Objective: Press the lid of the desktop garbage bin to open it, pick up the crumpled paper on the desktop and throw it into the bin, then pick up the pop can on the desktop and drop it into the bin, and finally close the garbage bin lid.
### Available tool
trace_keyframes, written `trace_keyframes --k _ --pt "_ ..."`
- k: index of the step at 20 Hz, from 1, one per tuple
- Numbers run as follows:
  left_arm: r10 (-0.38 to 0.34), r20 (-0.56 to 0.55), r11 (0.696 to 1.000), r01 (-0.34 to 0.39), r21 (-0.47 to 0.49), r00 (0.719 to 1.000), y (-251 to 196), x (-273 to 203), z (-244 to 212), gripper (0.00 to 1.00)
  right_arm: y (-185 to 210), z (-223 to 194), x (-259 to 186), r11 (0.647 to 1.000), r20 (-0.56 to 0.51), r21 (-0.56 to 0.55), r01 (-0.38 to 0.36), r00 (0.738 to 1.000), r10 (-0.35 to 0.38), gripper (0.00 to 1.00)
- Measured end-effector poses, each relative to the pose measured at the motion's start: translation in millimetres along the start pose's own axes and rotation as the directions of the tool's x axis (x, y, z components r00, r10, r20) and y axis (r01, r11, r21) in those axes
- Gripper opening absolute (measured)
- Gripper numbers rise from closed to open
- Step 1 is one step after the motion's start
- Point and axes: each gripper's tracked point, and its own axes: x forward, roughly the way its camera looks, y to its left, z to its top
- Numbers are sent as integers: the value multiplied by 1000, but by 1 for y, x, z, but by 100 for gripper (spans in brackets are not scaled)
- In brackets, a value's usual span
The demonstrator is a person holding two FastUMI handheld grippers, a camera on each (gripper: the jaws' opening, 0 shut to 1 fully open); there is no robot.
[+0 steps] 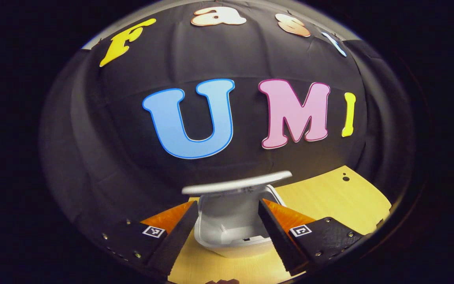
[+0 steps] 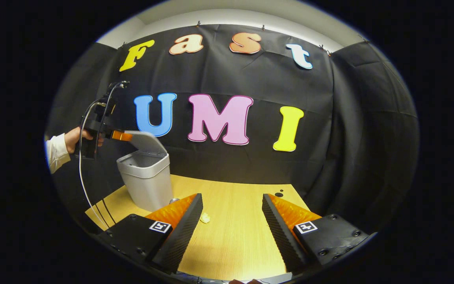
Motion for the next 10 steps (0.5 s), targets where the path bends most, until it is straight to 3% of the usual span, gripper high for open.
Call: trace_keyframes --k 5,10 --pt "3 107 1000 -2 -8 994 -4 -53 24 99 20 0 14 999 -10 2 -40 999 40 98" --pt "-57 180 996 67 -51 982 -22 -104 29 99 38 7 44 997 -16 2 -73 997 73 98"
